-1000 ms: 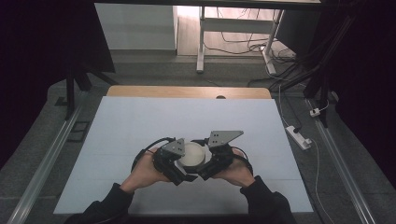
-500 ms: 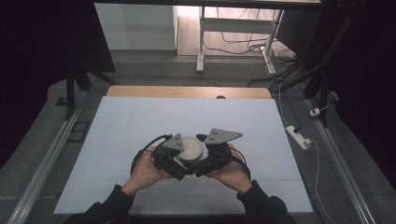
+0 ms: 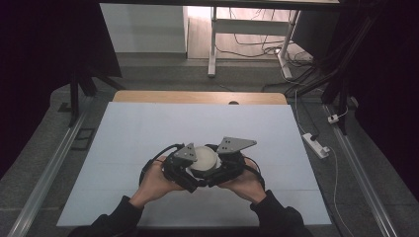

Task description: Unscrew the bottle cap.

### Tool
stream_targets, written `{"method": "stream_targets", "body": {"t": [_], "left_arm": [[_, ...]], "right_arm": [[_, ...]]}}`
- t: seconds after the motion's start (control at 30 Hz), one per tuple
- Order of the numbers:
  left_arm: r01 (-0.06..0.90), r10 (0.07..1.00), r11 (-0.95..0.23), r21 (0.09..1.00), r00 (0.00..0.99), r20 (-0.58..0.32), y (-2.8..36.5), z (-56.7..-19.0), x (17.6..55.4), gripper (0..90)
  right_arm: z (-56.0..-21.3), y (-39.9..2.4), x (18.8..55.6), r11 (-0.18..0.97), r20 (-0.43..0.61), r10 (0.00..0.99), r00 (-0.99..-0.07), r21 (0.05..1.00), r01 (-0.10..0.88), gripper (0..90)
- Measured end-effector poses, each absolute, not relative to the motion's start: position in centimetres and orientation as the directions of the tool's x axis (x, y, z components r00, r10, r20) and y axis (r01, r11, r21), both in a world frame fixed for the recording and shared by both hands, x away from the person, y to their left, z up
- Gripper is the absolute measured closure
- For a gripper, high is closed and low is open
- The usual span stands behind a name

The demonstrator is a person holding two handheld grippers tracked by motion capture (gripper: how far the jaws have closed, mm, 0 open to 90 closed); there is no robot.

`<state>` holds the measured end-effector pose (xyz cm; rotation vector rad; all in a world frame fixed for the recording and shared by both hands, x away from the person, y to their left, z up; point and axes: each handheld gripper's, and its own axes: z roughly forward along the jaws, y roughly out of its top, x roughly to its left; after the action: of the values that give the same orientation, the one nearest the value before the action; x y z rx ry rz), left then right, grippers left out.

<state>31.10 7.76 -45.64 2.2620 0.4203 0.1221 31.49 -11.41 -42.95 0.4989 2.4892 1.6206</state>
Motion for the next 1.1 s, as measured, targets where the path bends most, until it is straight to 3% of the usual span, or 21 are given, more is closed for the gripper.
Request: {"method": "stream_targets", "body": {"t": [0.27, 0.4, 0.63, 0.93, 1.1], "left_arm": [[0.206, 0.235, -0.632, 0.747, 0.97, -0.069, 7.6, -45.7, 30.9, 7.6], [0.205, 0.233, -0.641, 0.739, 0.97, -0.067, 7.3, -46.0, 30.9, 7.6], [0.245, 0.301, -0.622, 0.743, 0.952, -0.062, 7.7, -45.8, 31.2, 7.5], [0.304, 0.408, -0.606, 0.735, 0.912, -0.041, 7.9, -45.9, 31.3, 7.6], [0.312, 0.419, -0.602, 0.735, 0.907, -0.042, 7.6, -45.9, 31.2, 7.6]], "right_arm": [[-42.8, -12.3, 32.4, 0.402, 0.099, 0.153, -0.983, 0.903, 0.153, 7.1], [-43.1, -12.6, 32.7, 0.412, 0.109, 0.106, -0.988, 0.9, 0.144, 6.8], [-42.8, -12.4, 32.4, 0.397, 0.084, 0.228, -0.97, 0.902, 0.171, 0.0], [-42.4, -11.3, 31.3, 0.38, 0.031, 0.416, -0.909, 0.902, 0.205, 0.0], [-42.7, -10.9, 31.0, 0.376, 0.017, 0.438, -0.899, 0.905, 0.2, 5.9]]}}
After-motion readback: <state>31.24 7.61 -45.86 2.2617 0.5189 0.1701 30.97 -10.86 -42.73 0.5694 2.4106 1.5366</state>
